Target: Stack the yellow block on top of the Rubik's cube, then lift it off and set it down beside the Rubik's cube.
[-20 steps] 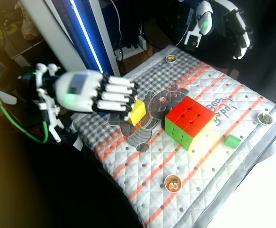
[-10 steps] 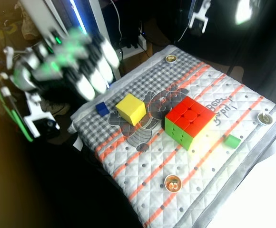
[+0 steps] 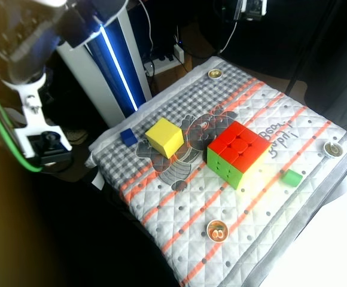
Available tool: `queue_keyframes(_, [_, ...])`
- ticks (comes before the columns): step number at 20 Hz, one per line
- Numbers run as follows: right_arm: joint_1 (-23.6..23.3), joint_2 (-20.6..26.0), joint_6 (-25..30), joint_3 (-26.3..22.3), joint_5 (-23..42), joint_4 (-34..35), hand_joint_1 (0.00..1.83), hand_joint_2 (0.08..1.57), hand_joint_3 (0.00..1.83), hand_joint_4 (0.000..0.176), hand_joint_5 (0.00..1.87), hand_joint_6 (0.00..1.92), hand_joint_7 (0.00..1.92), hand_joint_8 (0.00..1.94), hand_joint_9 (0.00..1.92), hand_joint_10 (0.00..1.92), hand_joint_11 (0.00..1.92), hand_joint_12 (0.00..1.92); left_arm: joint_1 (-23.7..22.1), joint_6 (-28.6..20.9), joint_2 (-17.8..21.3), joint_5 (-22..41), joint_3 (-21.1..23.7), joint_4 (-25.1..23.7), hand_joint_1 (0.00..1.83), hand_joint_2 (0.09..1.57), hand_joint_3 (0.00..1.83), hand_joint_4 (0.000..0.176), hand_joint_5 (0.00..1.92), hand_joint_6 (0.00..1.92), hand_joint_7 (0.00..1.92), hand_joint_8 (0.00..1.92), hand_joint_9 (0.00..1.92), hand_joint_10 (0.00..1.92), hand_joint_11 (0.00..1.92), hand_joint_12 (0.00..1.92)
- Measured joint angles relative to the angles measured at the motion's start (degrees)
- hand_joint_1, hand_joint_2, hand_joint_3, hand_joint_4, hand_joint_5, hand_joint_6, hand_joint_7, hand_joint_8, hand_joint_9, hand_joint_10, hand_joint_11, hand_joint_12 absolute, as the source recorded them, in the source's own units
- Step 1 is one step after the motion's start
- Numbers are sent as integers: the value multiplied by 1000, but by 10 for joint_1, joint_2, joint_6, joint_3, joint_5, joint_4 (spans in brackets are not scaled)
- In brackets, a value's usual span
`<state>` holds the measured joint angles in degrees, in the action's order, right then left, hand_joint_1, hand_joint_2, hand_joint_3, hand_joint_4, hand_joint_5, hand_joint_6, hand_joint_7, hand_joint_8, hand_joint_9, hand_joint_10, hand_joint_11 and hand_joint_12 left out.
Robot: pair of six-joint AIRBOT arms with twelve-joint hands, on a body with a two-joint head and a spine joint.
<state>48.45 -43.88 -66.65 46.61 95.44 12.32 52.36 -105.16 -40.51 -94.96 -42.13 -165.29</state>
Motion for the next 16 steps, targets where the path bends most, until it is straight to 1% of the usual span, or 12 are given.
queue_keyframes(2, [0,-1,0,-7,-1,-6,151,1333,9,174,0,1387,257,554,137,1050,0,1774,0,4,4,-3,7,-2,425,1090,0,174,140,26,204,22,388,122,0,1222])
queue_keyframes(3, [1,2,0,-19,0,-4,362,1495,13,176,235,1814,133,1047,108,1418,0,1892,0,11,4,-3,11,2,405,1128,0,53,288,44,466,95,451,503,0,1397])
queue_keyframes(4, [13,9,0,-25,2,-8,436,1520,4,176,305,1900,138,1292,92,1574,26,1915,-2,17,3,-3,16,8,318,1122,0,50,163,8,401,48,298,798,0,1362])
queue_keyframes(5, [34,27,-1,-41,0,-4,514,1496,0,176,375,1915,469,1811,424,1852,338,1920,-7,15,-3,-3,16,7,257,1193,0,36,208,133,331,546,176,1266,0,1758])
queue_keyframes(6, [50,39,-1,-59,-3,13,168,1376,0,89,74,1626,247,1892,498,1907,520,1921,-8,3,-11,-5,16,11,281,1243,8,39,193,401,291,816,205,1413,0,1847])
queue_keyframes(8, [68,48,-1,-69,-7,30,38,1406,0,0,77,1909,547,1939,734,1920,674,1921,-8,-14,-21,-4,16,23,307,1297,10,46,178,1185,332,1224,311,1498,66,1806])
queue_keyframes(9, [73,52,-1,-73,-6,35,7,1429,3,0,15,1905,446,1941,800,1921,792,1921,-8,-16,-24,-2,19,30,339,1302,5,69,94,1198,308,1285,455,1569,195,1840])
queue_keyframes(10, [76,54,-1,-78,-2,39,1,1445,6,0,2,1778,237,1934,814,1921,863,1921,-5,-17,-24,-2,26,35,288,1324,6,105,71,852,357,1288,610,1633,293,1840])
queue_keyframes(11, [77,54,0,-85,-3,49,0,1429,0,0,0,1603,112,1795,858,1921,967,1921,0,-17,-22,-3,31,39,184,1354,7,111,130,814,372,1349,659,1638,178,1888])
queue_keyframes(14, [78,50,9,-90,-4,54,98,1364,0,0,13,1657,659,1929,1133,1921,1140,1921,8,-24,-22,-3,36,52,210,1331,0,86,288,807,475,1155,696,1711,519,1921])
queue_keyframes(15, [78,45,16,-90,-3,60,47,1377,0,0,2,1725,727,1939,1092,1921,1019,1921,8,-28,-22,-3,36,60,214,1316,0,78,278,942,496,1323,695,1856,598,1921])
queue_keyframes(16, [78,41,24,-86,-5,64,9,1391,0,0,0,1606,447,1941,1024,1921,1033,1921,10,-33,-22,-3,36,65,279,1336,4,52,259,964,434,1328,668,1878,685,1921])
